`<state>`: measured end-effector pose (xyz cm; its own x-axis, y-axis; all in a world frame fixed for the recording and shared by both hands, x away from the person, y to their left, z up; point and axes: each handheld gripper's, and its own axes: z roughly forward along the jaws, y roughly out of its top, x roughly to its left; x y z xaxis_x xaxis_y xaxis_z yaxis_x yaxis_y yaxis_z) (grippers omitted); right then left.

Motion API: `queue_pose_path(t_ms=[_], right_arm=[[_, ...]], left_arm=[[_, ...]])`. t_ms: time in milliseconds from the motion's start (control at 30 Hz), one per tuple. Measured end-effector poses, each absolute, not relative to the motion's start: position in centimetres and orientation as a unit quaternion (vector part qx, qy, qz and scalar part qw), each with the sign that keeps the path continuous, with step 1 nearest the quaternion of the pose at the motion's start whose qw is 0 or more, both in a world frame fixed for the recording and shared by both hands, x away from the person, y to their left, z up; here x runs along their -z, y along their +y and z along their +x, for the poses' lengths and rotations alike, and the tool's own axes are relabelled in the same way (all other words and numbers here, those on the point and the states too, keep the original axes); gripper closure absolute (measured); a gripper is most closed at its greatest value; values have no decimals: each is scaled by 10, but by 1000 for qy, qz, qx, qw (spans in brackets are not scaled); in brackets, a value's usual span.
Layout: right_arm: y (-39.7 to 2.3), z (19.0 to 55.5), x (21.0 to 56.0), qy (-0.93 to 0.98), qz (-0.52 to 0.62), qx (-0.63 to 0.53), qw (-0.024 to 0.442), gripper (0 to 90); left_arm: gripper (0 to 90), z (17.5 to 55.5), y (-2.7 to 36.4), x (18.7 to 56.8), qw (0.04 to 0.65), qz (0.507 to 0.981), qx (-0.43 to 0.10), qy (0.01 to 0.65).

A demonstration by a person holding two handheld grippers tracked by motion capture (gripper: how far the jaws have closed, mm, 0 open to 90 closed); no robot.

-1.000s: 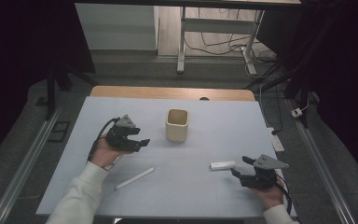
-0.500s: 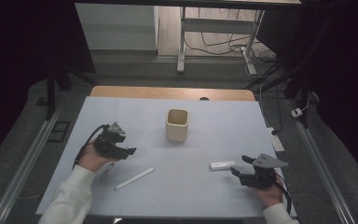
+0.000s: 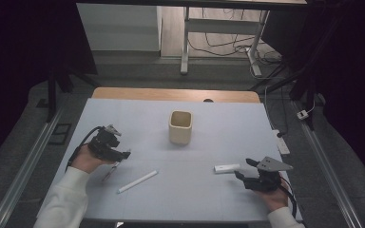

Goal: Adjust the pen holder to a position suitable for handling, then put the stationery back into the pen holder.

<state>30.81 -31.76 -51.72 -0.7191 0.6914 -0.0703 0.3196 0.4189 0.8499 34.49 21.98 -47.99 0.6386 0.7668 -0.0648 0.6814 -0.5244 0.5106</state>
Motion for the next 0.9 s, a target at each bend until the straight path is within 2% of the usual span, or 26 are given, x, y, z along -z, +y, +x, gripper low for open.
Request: queue_pose_path(t_ms=[900], right_arm=[[-317,306,515,818,307,-436,215,289]], left_arm=[[320,350,230,489,220,869,-79,437]])
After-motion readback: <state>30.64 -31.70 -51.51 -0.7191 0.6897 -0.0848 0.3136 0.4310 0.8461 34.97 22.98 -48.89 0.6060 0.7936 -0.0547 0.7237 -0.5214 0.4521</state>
